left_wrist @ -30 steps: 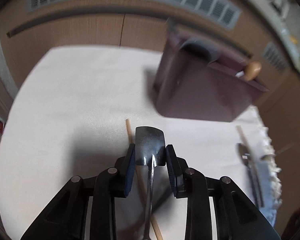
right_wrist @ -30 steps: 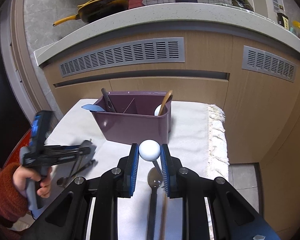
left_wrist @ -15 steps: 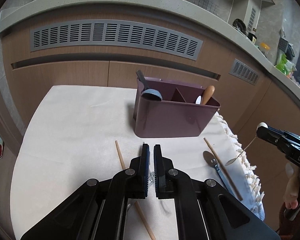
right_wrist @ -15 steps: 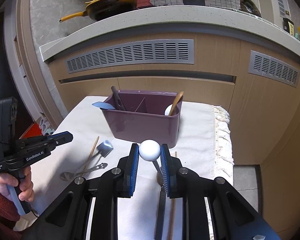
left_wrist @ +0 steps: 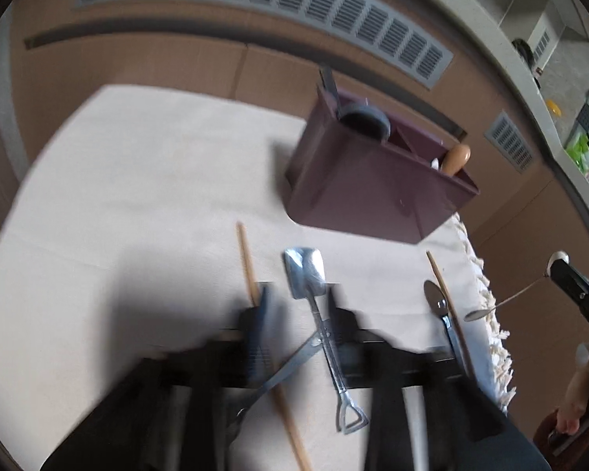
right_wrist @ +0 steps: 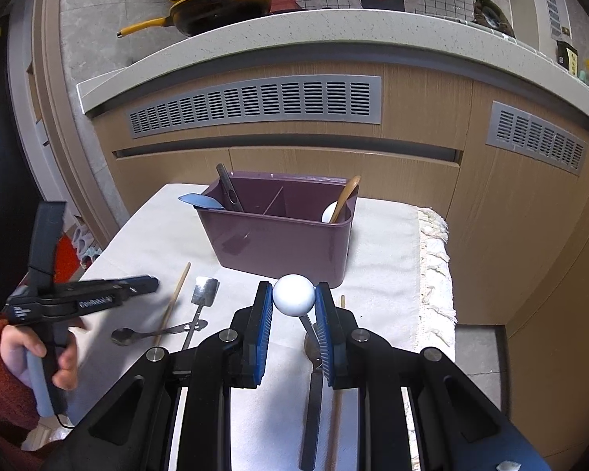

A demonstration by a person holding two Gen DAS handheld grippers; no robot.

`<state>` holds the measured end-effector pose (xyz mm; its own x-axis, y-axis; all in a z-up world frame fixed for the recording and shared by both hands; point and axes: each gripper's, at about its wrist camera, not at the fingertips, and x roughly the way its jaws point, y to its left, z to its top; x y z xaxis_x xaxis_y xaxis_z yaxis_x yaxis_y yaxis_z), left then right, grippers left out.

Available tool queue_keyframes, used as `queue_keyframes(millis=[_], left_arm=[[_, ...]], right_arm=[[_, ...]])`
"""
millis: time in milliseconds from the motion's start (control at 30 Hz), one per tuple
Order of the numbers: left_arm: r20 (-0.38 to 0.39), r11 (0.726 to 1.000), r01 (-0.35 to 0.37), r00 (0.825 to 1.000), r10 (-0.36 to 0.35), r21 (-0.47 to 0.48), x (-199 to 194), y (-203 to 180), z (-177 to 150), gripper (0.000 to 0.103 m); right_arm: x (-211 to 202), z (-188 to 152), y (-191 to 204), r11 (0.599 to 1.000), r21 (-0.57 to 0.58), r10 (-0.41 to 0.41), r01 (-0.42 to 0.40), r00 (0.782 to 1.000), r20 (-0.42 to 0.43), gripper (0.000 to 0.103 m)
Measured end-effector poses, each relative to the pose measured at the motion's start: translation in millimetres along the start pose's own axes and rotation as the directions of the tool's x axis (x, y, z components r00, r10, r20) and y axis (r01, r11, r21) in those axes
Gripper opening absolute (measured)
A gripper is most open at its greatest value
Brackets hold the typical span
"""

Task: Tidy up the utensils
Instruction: 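Lift the metal shovel with the left tool and drop it into the maroon caddy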

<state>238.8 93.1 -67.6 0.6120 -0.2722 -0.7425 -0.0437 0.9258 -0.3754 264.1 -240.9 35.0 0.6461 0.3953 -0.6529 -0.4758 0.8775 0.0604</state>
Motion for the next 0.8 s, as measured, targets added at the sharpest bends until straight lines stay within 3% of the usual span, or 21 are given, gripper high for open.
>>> queue_keyframes(millis=[33, 167, 333, 467, 567, 633, 800], left_arm=[[-0.011, 1.000, -0.025, 1.000, 0.026, 0.018, 9, -4, 0, 0.064], [-0.040, 0.988, -0.141, 0.989, 0.144, 0.063, 39, -22, 4, 0.063], [-0.006, 0.967, -0.254, 0.967, 0.254, 0.010, 58, -39, 8, 0.056], [-0.014, 0.936, -0.348, 0.937, 0.349, 0.061, 76, -57, 6, 0.052], [-0.007, 0.937, -0.335, 0.941, 0.338, 0.097, 81, -68, 4, 0.046], [0.005, 0.939, -0.323, 0.946, 0.325, 0.114, 81, -72, 3, 0.033], [0.042, 0.979, -0.186, 0.982, 0.183, 0.084, 60, -70, -4, 0.033]], right_arm=[[2, 0, -1, 1.000, 0.001, -0.001, 0.001, 1.000, -0.001, 0.020], [4, -2, -3, 1.000, 0.005, -0.006, 0.006, 1.000, 0.006, 0.020], [10, -5, -8, 1.000, 0.022, -0.009, 0.009, 1.000, 0.011, 0.020], [13, -8, -10, 1.000, 0.025, -0.005, 0.004, 1.000, 0.012, 0.020], [13, -8, -11, 1.000, 0.027, 0.002, -0.002, 1.000, 0.017, 0.020], [13, -9, -12, 1.000, 0.027, -0.005, 0.004, 1.000, 0.020, 0.020], [9, -7, -13, 1.000, 0.020, -0.005, 0.004, 1.000, 0.026, 0.020]])
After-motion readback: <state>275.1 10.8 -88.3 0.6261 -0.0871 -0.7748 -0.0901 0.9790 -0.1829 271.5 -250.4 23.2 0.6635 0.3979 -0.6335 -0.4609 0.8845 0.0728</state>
